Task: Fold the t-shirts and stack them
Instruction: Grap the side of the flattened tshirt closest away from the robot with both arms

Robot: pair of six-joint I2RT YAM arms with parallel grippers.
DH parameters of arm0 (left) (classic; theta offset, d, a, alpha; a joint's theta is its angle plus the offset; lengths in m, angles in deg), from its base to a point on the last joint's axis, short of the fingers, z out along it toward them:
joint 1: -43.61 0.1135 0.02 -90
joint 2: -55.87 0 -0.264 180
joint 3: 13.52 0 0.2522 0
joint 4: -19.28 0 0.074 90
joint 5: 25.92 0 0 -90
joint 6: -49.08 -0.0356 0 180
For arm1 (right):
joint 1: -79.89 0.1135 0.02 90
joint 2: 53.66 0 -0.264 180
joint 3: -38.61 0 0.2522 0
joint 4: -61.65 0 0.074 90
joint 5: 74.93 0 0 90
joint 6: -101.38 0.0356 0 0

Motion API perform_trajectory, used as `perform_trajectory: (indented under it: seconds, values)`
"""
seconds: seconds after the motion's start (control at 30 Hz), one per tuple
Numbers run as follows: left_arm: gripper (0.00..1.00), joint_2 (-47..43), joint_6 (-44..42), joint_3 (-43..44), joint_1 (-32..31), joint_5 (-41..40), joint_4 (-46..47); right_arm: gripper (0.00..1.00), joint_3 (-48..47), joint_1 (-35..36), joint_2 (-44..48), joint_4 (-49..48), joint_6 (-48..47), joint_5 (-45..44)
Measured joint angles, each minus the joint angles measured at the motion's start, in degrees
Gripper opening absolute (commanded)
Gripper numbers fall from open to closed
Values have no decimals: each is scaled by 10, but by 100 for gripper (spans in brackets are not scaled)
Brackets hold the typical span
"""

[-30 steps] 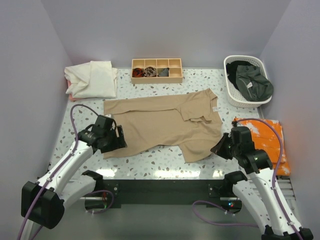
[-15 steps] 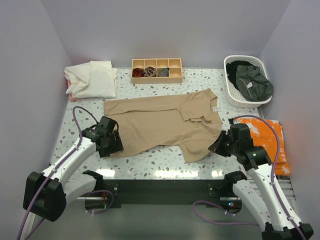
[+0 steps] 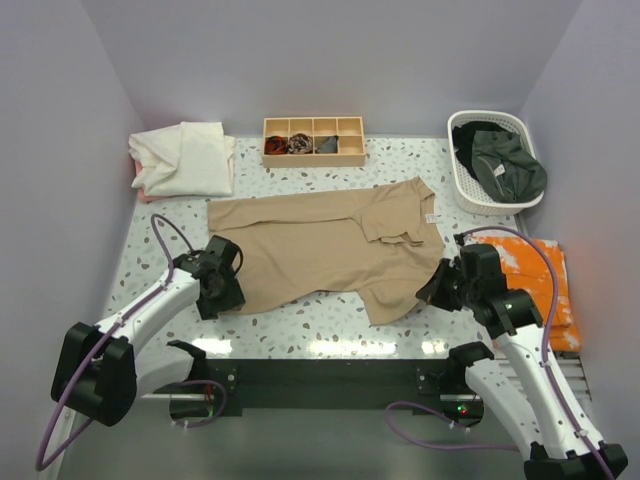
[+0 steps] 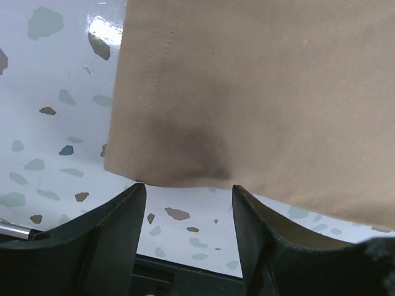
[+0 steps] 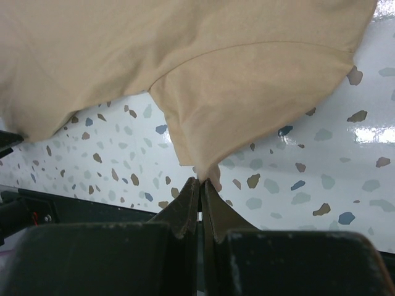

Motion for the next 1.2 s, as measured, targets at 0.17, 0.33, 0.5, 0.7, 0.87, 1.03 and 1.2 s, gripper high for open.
perform_trajectory:
  seconds: [0.17, 0.33, 0.5, 0.7, 0.87, 1.03, 1.2]
  values:
    - [62, 0, 18, 0, 0, -18, -3, 0, 0, 0, 0, 0, -6, 0]
    - [28, 9, 37, -1, -7, -21, 3, 0, -3, 0, -1, 1, -10, 0]
    - [15, 11, 50, -7, -14, -28, 6, 0, -7, 0, 0, 2, -11, 0]
    - [0, 11, 59, -7, -16, -32, 7, 0, -13, 0, 0, 5, -14, 0]
    - [0, -1, 60, -4, -18, -33, -2, 0, -23, 0, 0, 13, -15, -2]
    - [0, -44, 60, 38, -19, -39, -43, 0, -65, 0, 6, 37, -13, -25]
    - [0, -59, 58, 73, -19, -49, -63, 0, -96, 0, 36, 58, 0, -60]
